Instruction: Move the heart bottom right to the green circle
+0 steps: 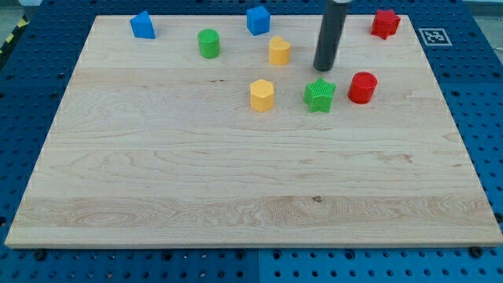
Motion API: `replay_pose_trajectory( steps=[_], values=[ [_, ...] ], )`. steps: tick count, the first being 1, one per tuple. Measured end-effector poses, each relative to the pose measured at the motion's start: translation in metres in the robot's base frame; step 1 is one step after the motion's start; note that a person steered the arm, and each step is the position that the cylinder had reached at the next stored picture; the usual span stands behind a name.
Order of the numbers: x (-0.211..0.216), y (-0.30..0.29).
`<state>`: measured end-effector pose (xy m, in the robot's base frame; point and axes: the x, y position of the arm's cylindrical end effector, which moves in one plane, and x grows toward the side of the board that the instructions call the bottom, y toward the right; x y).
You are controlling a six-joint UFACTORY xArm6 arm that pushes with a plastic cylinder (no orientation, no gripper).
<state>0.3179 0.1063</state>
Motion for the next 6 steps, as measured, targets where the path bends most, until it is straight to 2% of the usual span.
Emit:
replay_pose_trajectory(
  steps=[2, 4, 6],
  values=[
    [-0.02, -0.022],
    [-0.02, -0.052],
    [0.008, -0.088]
  ],
)
